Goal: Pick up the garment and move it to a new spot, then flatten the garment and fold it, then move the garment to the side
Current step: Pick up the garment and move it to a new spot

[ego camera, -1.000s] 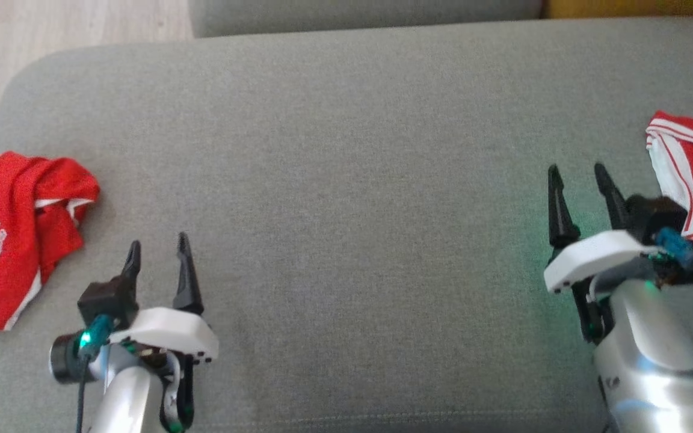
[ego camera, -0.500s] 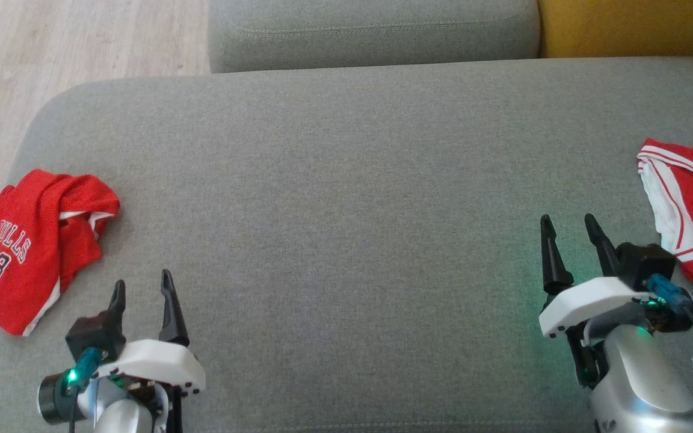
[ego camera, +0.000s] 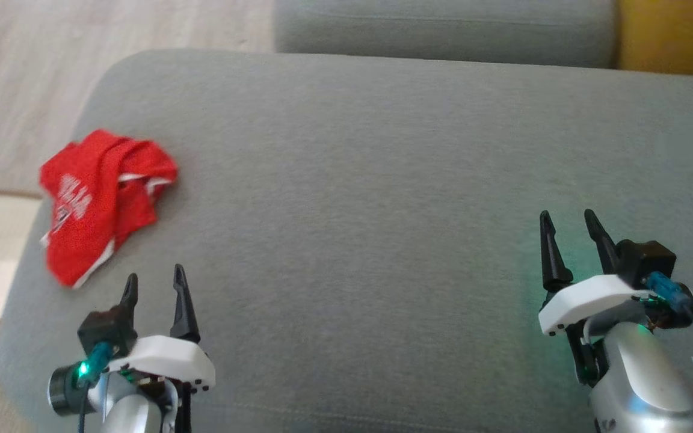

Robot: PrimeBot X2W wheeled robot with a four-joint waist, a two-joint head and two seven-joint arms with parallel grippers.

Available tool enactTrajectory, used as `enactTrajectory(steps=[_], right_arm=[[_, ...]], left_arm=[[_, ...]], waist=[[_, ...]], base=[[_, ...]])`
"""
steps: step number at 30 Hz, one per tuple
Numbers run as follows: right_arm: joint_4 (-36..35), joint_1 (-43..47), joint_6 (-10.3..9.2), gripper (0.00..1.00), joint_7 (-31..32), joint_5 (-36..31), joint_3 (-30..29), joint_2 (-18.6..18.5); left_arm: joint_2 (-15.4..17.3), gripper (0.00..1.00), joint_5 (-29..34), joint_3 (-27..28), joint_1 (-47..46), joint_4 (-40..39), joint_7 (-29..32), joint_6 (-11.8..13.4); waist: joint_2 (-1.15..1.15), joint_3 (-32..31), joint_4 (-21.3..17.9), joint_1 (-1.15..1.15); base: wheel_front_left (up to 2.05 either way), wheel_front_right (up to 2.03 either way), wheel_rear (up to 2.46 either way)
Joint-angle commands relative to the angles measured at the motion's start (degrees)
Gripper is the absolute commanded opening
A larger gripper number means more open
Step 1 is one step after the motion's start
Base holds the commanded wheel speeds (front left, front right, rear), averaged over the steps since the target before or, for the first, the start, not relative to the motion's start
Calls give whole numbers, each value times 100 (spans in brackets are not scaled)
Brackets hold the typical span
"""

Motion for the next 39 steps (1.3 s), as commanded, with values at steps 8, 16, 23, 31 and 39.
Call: enactTrajectory(steps=[8, 16, 23, 31, 39], right_arm=[[-281, 4, -5, 100, -54, -73, 239, 51], [-318, 0, -5, 100, -55, 60, 538, 51], [-324, -72, -5, 100, -55, 156, 723, 51], [-345, -288, -5, 100, -55, 72, 943, 51], [-530, -621, -5, 100, -43, -116, 1063, 19]], left_arm=[[65, 100, -142, 286, -144, -218, -32, 125], [65, 100, -182, 619, 14, -278, -32, 188], [65, 100, -153, 824, 60, -265, -32, 143], [65, 100, -217, 1013, -128, -82, -32, -71], [65, 100, -112, 1317, -983, 287, -32, -508]], waist=[[0, 156, 1353, 0], [0, 197, 2087, 0], [0, 239, 2290, 0], [0, 527, 1971, 0], [0, 1159, 1426, 0]], base=[[0, 0, 0], [0, 0, 0], [0, 0, 0], [0, 0, 0], [0, 0, 0]])
